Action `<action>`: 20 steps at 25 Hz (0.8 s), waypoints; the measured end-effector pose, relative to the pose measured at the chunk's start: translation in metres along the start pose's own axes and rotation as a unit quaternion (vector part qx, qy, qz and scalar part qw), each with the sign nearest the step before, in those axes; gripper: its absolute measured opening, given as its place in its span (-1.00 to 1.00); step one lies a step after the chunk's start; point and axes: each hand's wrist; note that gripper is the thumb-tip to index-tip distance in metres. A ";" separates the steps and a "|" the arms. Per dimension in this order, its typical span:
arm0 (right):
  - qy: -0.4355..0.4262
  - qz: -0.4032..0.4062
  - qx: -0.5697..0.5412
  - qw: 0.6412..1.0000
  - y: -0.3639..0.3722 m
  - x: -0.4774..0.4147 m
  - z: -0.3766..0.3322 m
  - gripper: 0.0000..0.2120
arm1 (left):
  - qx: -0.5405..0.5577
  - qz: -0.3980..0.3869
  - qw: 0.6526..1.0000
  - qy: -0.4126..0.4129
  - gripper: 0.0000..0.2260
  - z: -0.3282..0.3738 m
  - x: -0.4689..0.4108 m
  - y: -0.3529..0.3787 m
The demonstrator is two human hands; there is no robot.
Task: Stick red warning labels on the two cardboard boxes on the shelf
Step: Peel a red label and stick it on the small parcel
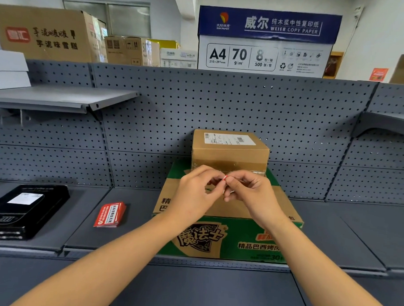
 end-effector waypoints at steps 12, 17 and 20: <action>-0.095 0.030 0.205 0.974 0.003 0.001 0.006 -0.84 | 0.031 0.017 0.999 -0.018 -0.88 -0.003 -0.004 0.003; -0.127 0.025 0.246 0.960 0.005 0.001 0.003 -0.82 | 0.111 -0.004 0.990 -0.087 -0.91 -0.006 -0.008 0.004; -0.132 0.032 0.260 0.956 0.003 -0.002 0.005 -0.85 | 0.134 -0.015 0.985 -0.112 -0.91 -0.007 -0.010 0.003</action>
Point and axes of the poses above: each hand's wrist, its own x-axis away from the middle knuckle, its own y-axis out of the palm, z = x × y, and after that the axes turned 8 degrees about -x, right-handed
